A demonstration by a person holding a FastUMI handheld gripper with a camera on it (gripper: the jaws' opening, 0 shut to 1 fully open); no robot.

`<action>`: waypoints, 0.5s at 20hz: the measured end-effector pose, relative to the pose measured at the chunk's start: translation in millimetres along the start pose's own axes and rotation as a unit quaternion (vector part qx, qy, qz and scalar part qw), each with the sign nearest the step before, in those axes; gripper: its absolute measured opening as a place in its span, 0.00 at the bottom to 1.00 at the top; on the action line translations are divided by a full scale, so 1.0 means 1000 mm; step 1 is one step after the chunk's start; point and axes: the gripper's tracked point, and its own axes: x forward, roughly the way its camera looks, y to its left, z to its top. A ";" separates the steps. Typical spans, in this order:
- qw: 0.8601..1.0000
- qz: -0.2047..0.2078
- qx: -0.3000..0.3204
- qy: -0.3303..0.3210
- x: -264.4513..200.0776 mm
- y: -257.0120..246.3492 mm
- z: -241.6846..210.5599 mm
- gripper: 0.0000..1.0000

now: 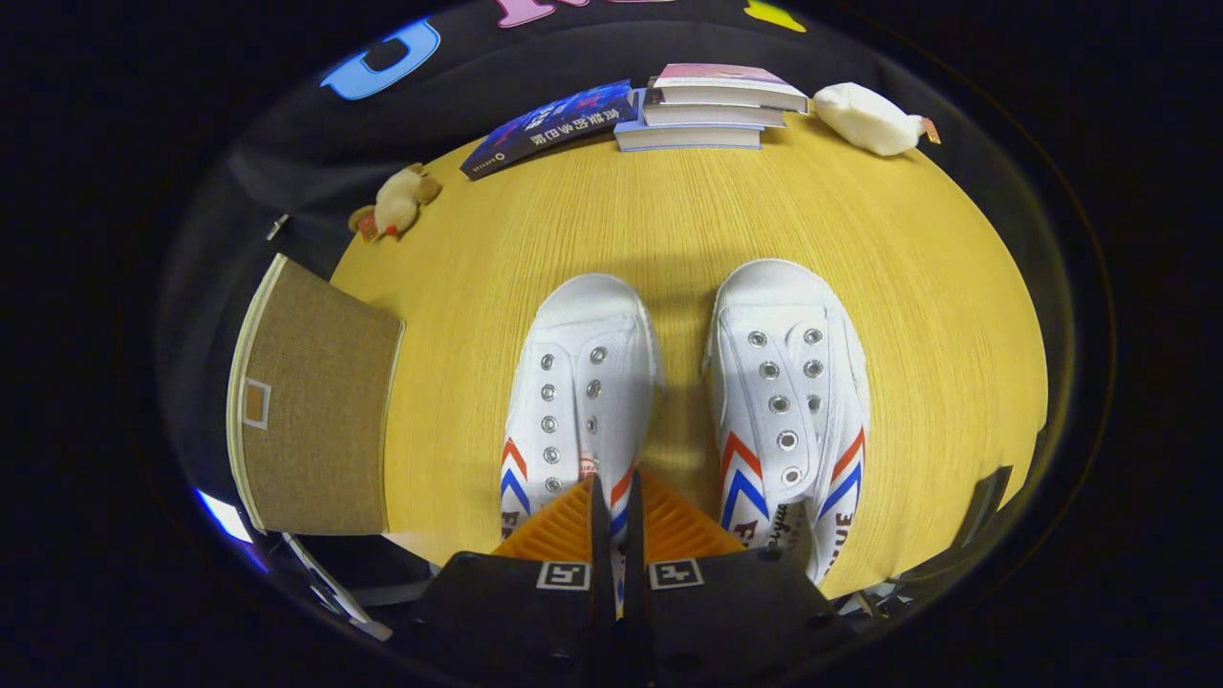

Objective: Open the storage box then place both shoes into the box .Put the left shoe in first, then the right shoe, with the right side of both shoes facing outward in a uniform manner.

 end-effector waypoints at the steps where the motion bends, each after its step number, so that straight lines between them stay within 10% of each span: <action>1: 1.000 0.000 -0.007 -0.001 -0.003 0.000 0.000 0.08; 10: 0.998 0.060 0.001 -0.033 -0.064 0.059 0.035 0.07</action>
